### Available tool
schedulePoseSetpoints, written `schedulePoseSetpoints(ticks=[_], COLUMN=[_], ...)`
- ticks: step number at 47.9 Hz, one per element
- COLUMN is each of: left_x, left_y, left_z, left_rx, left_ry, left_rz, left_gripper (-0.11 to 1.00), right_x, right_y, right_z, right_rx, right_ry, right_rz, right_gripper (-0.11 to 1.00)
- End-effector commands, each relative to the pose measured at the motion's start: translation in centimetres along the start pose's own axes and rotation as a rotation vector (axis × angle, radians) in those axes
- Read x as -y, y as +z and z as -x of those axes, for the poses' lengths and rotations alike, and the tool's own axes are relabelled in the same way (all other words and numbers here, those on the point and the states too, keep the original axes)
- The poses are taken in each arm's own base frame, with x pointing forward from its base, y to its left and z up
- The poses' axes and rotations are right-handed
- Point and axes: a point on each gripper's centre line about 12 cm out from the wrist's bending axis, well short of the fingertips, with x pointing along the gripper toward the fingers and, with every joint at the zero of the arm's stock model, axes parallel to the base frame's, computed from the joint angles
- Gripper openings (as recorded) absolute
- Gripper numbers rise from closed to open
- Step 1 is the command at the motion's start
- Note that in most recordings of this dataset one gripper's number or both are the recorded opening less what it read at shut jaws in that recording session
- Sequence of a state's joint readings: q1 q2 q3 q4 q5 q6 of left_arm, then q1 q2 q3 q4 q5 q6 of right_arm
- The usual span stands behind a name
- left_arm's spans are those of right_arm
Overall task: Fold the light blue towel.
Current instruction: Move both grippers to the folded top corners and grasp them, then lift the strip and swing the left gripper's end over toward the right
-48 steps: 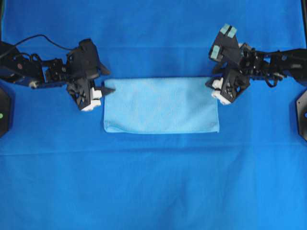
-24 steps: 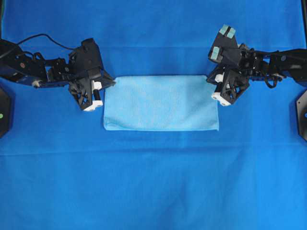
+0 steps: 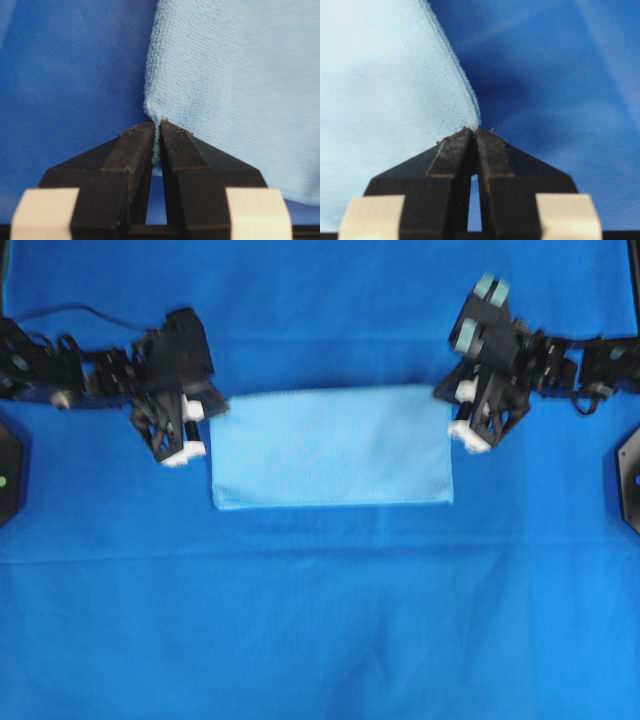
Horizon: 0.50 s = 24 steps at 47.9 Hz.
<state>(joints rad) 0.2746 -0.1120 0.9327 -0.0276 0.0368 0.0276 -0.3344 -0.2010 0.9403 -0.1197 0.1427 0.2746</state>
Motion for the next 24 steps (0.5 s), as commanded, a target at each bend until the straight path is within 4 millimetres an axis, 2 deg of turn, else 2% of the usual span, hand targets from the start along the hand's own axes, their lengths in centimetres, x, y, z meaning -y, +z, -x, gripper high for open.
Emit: schedulePoseSetpoints(ticks=[1,10,20,24], left_x=[0.0,0.3,1.3,1.7], left_y=[2.6,4.9,5.7,6.2], left_z=[2.7,6.9,9.4,10.5], left_rx=[0.063,0.153,0.222,0.259], left_ry=[-0.001,-0.01,-0.036,-0.049], left_rz=[0.002,-0.005,-0.024,-0.036], left_gripper=[0.04,0.04,0.04,0.04], right_x=[-0.4,-1.0,-1.6,-1.6], right_y=[1.8,3.3,4.2,4.4], right_z=[2.3,6.1,9.9,10.6], right_rx=[0.066,0.149,0.233,0.255], right_ry=[0.009,0.029,0.054,0.058], right_rz=[0.005,0.015,0.019,0.02], right_gripper=[0.02,0.02,0.02,0.02])
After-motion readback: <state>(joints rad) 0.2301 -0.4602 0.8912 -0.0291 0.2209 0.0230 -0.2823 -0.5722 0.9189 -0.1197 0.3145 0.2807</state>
